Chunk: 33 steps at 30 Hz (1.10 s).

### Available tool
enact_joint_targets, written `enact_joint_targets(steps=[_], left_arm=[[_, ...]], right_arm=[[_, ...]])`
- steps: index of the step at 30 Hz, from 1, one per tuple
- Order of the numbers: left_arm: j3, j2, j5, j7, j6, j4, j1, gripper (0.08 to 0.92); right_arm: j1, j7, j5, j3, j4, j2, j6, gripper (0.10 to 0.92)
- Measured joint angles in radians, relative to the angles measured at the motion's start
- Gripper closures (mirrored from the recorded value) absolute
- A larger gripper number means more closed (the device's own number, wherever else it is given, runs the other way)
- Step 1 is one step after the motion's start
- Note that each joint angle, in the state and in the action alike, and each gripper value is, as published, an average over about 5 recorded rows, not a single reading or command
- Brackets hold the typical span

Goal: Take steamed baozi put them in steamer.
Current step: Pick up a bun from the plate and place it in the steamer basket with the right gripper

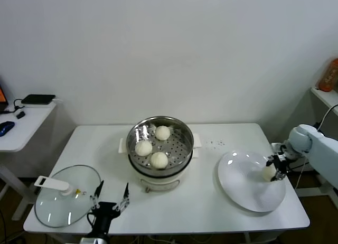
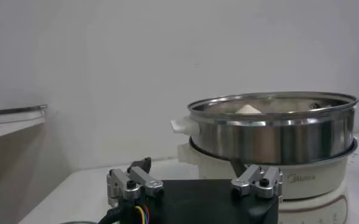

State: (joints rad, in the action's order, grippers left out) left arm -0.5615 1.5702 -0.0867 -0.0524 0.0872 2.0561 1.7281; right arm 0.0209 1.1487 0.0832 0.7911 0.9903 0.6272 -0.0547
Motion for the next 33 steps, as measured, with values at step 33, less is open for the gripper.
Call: enact_joint_targets(steps=[33], left_arm=[[0.011,-0.016,0.006,-0.002,0.004,0.031,-0.001,0.177]], right_arm=[[-0.728,-0.022,-0.801,0.608,0.01,0.436,-0.2,0.365]])
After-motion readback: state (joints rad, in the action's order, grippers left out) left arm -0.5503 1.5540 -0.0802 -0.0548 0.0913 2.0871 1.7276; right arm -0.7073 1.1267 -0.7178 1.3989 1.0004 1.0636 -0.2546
